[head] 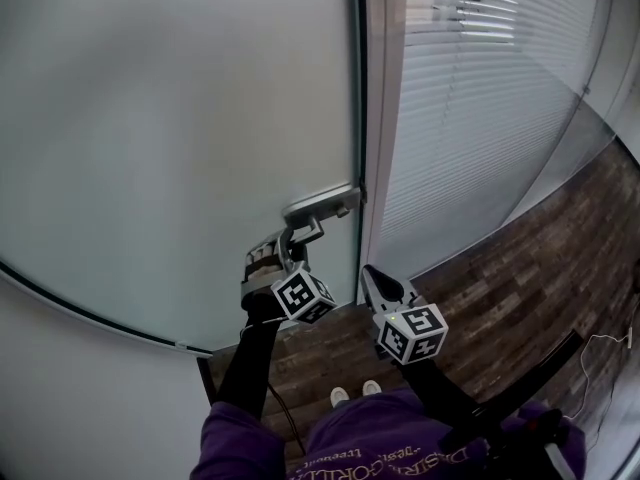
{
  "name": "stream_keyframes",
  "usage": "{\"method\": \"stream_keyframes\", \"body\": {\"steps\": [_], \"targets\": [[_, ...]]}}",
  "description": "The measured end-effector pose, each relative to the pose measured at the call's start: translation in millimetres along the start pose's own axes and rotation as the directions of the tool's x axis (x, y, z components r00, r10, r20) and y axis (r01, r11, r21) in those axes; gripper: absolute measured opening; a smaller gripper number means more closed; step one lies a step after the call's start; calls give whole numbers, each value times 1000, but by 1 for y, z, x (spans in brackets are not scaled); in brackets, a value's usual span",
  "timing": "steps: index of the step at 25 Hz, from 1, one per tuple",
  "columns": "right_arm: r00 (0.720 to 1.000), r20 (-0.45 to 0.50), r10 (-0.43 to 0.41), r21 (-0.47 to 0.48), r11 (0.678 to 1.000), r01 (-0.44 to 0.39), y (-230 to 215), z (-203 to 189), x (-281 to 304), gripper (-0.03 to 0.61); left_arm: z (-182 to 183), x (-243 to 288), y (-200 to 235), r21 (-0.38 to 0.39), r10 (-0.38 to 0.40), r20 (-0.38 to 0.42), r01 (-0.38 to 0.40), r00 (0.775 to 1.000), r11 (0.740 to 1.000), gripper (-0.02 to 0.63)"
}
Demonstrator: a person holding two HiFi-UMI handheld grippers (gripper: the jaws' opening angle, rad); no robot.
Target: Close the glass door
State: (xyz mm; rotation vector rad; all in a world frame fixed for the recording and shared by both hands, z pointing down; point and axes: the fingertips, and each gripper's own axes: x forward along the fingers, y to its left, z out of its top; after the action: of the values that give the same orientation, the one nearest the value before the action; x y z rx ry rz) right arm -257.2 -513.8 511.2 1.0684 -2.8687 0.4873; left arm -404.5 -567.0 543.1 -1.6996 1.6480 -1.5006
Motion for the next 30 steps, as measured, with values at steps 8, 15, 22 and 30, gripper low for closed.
{"method": "stream_keyframes", "body": {"steps": [8,15,22,30], "targets": [[1000,7,-30,-2,1000,30,-4,2,-7,-4,-2,-35,5,113,183,93,-193,979,975,135],[1000,7,-11,-15,1000,11,7,1,-3,-3,6,-109,-11,-290,232,250,-156,940,944,133],[1000,9,17,-46,999,-17,23,2,0,-3,1,-152,-8,-815,374,298,31,878,578,130],[999,13,39,-51,998,-39,37,-1,1,-3,-32,-145,-24,-951,336,206,107,919,291,0]]}}
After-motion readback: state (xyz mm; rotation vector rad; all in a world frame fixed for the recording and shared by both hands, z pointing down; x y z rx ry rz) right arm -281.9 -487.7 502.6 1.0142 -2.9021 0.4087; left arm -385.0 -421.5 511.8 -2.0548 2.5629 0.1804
